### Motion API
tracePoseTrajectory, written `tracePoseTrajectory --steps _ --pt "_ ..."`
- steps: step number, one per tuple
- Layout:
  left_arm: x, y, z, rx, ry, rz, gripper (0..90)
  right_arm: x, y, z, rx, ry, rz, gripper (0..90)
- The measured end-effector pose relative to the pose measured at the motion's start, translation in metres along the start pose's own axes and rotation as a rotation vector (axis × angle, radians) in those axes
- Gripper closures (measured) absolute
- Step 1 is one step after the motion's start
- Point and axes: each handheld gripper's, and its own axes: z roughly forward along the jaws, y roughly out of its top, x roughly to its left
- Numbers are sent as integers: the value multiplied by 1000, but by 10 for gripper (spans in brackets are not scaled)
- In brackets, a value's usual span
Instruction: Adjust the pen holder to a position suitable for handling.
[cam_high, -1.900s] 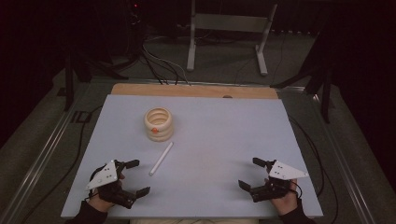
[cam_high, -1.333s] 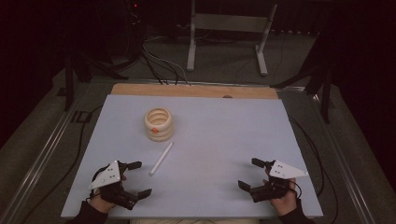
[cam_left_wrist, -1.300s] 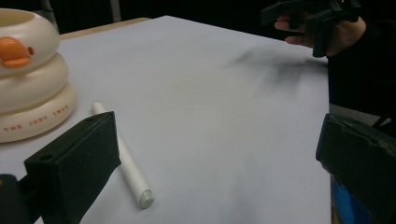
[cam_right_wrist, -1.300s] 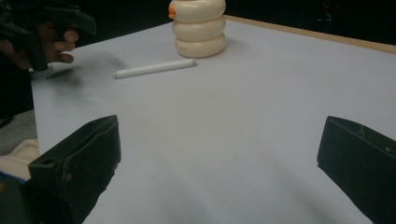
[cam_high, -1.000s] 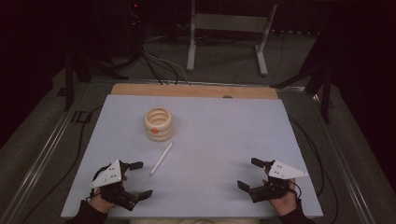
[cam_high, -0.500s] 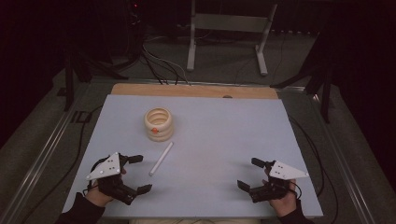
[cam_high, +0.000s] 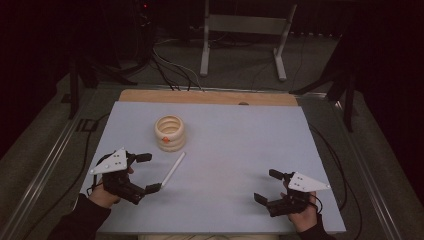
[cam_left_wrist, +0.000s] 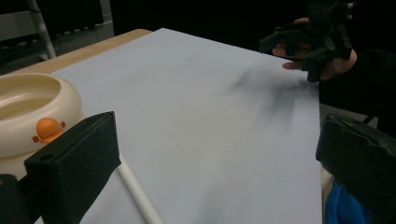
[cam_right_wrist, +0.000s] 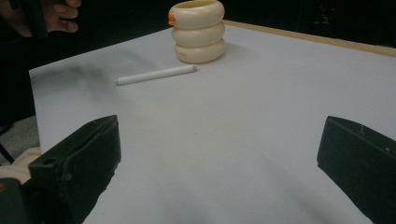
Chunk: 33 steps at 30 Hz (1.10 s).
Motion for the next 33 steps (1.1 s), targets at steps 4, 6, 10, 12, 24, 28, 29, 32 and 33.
tracePoseTrajectory --steps 4,6,10,12,24,28,29,32,33 --pt "6 6 2 2 6 -13 1 0 0 0 1 1 -2 0" --pt "10 9 3 7 24 -28 1 0 0 0 0 2 0 0" --pt "18 15 4 14 47 -39 1 0 0 1 4 5 1 0" --pt "21 17 4 14 64 -47 1 0 0 1 1 5 3 0" --pt "46 35 3 0 107 -137 1 1 0 1 4 8 8 0" --pt "55 40 4 9 136 -157 1 1 -1 2 6 9 9 0" --pt "57 42 4 9 136 -161 2 1 0 2 5 10 9 0" --pt "63 48 5 15 155 -172 2 1 0 2 7 11 5 0" --pt "64 49 5 13 163 -176 2 1 -1 3 8 11 6 0"
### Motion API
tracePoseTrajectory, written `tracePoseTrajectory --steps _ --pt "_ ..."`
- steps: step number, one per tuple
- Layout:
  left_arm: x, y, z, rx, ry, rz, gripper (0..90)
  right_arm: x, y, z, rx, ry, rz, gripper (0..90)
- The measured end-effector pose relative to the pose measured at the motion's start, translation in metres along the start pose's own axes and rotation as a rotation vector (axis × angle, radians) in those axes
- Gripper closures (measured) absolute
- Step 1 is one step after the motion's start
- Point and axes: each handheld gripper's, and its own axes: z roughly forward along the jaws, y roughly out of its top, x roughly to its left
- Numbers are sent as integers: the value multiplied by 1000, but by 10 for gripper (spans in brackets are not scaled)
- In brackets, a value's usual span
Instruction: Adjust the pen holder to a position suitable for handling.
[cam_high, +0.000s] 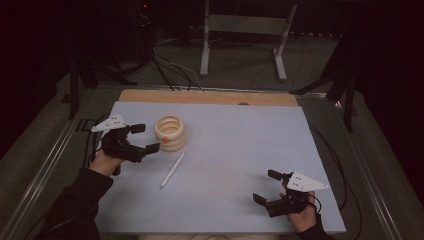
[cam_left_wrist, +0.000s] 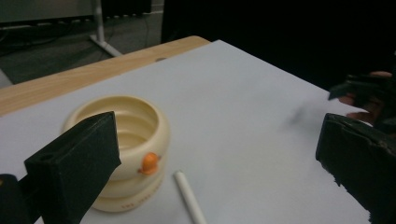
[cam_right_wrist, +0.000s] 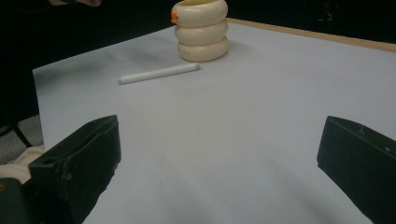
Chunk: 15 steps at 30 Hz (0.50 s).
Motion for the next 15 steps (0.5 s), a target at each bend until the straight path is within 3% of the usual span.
tracePoseTrajectory --steps 1,4,6,15 --pt "1 2 1 2 16 -3 2 0 0 0 -1 2 3 0" --pt "4 6 3 4 13 -7 2 0 0 1 -3 5 5 0" --pt "9 11 7 -5 3 -40 2 0 0 1 -1 6 5 0" --pt "25 27 23 30 51 -112 3 0 0 1 3 6 2 0"
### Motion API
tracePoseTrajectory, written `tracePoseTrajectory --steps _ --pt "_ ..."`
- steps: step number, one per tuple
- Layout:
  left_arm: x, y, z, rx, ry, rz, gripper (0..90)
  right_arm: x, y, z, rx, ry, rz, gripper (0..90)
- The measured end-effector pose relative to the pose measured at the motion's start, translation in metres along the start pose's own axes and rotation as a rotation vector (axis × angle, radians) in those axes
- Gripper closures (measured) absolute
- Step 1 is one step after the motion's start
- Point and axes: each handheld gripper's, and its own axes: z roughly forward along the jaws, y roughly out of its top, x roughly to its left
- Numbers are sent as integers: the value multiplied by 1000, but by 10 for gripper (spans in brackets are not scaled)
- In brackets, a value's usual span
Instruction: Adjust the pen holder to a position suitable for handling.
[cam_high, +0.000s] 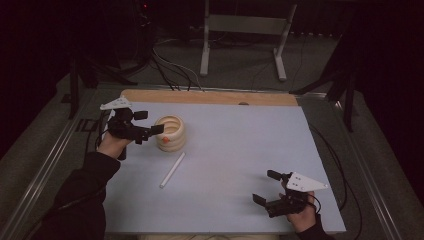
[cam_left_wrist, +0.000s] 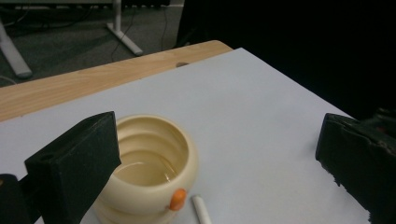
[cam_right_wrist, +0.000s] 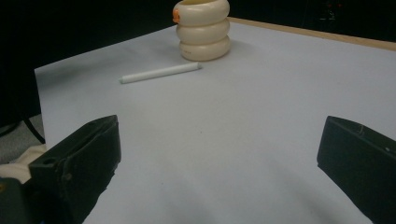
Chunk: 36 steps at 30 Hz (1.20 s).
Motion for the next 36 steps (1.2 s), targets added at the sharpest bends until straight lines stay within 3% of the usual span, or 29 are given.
tracePoseTrajectory --steps 5,10,12,14,18,19,21,27,30,36 --pt "11 4 9 26 48 -72 15 0 0 0 1 -1 -1 0" --pt "21 3 19 82 101 -142 15 0 0 0 3 -1 -2 0" --pt "25 2 22 97 109 -186 15 0 0 0 5 0 -5 0" --pt "29 1 24 120 146 -222 15 0 0 0 5 1 -3 0" --pt "38 -1 29 150 134 -340 15 0 0 1 10 3 -4 0" --pt "38 -1 29 150 134 -340 16 0 0 1 10 3 -4 0" --pt "42 -2 32 196 169 -382 15 1 0 1 10 2 -4 0" --pt "46 -2 41 268 221 -443 51 1 -1 2 15 3 -4 0" --pt "47 -1 43 284 216 -462 58 1 -1 3 19 3 -5 0" --pt "49 1 50 326 269 -495 250 1 -2 3 27 5 -5 0"
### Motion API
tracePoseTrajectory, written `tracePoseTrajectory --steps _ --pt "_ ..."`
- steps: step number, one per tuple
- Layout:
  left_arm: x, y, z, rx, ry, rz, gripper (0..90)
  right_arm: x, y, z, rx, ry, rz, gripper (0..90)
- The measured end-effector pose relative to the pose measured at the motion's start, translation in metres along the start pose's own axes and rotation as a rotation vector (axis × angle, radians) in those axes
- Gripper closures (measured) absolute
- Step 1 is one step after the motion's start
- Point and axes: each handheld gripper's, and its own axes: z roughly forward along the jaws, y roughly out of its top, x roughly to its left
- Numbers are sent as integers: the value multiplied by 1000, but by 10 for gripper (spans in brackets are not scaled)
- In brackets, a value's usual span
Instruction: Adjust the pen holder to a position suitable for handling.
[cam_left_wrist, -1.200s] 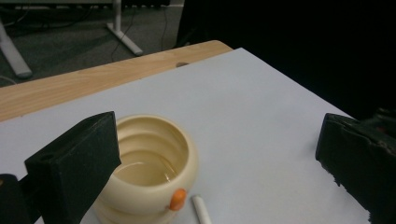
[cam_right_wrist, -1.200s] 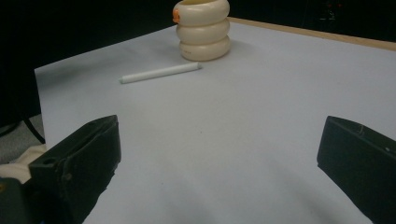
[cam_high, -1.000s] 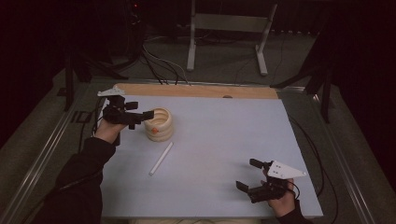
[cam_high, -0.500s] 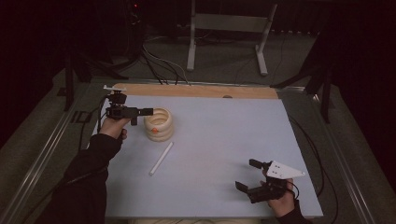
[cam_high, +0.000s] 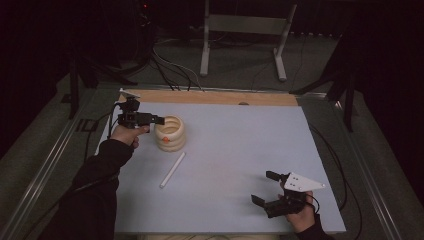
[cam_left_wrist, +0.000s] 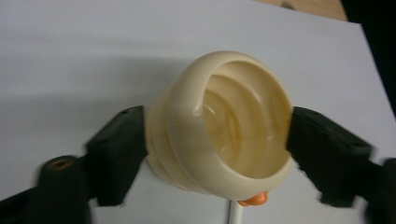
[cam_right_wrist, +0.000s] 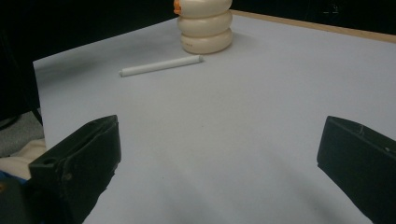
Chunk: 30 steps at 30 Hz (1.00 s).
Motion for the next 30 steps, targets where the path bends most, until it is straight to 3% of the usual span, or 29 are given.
tracePoseTrajectory --steps 5,19,26,30 --pt "-3 4 6 17 34 -3 384 0 0 0 2 -1 0 0" --pt "-10 9 24 108 177 85 657 0 0 0 4 -5 1 0" --pt "-13 12 26 99 227 123 734 -1 0 0 3 -9 0 0" --pt "-13 13 23 80 220 134 744 -1 0 -1 0 -9 1 0"
